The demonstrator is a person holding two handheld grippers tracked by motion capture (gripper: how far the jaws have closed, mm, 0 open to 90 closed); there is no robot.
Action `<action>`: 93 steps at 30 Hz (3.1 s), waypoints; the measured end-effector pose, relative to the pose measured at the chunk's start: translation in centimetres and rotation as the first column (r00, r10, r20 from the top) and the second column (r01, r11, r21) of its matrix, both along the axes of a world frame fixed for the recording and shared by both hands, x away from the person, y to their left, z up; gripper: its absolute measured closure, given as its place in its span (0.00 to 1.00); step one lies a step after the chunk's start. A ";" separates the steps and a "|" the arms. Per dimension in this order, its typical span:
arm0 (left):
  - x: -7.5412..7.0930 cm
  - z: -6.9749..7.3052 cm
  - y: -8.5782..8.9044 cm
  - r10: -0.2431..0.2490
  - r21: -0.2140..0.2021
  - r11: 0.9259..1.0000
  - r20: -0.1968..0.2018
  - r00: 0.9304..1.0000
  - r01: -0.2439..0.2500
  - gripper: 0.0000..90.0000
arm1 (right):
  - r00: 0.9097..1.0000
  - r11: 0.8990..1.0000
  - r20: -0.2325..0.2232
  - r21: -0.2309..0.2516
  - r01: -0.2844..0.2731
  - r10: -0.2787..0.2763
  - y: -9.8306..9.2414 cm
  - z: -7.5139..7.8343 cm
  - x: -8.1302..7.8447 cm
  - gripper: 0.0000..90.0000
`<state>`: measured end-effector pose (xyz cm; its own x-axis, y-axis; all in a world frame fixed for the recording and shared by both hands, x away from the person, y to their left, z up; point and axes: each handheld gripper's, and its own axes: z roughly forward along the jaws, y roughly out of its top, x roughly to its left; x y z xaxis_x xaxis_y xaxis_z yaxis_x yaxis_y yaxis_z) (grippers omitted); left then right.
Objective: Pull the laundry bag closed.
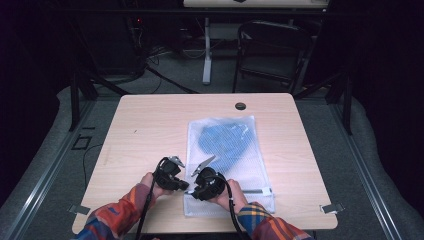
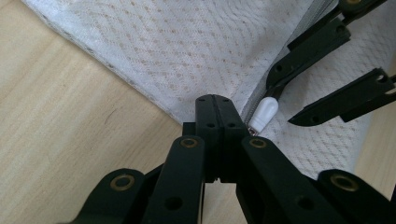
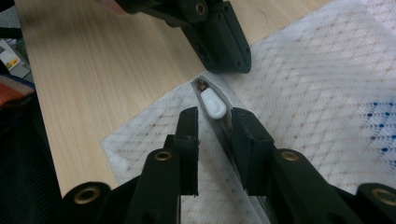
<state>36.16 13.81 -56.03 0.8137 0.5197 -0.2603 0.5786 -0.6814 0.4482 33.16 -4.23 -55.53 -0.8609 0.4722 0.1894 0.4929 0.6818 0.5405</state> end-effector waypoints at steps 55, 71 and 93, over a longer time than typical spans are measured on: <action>-0.9 0.2 -0.3 -0.021 0.032 0.999 0.005 1.000 0.021 1.00 | 0.999 1.000 -0.036 -0.018 0.015 -0.016 0.7 -0.7 0.1 0.97; -0.8 0.3 -0.3 -0.040 0.043 0.998 0.007 0.999 0.039 1.00 | 0.999 0.999 -0.042 -0.048 0.009 -0.011 -0.1 -0.6 0.3 0.97; -1.1 0.3 -0.7 -0.045 0.054 0.998 0.018 0.999 0.044 1.00 | 0.999 0.998 -0.025 -0.065 0.026 -0.028 0.0 -0.5 0.1 0.97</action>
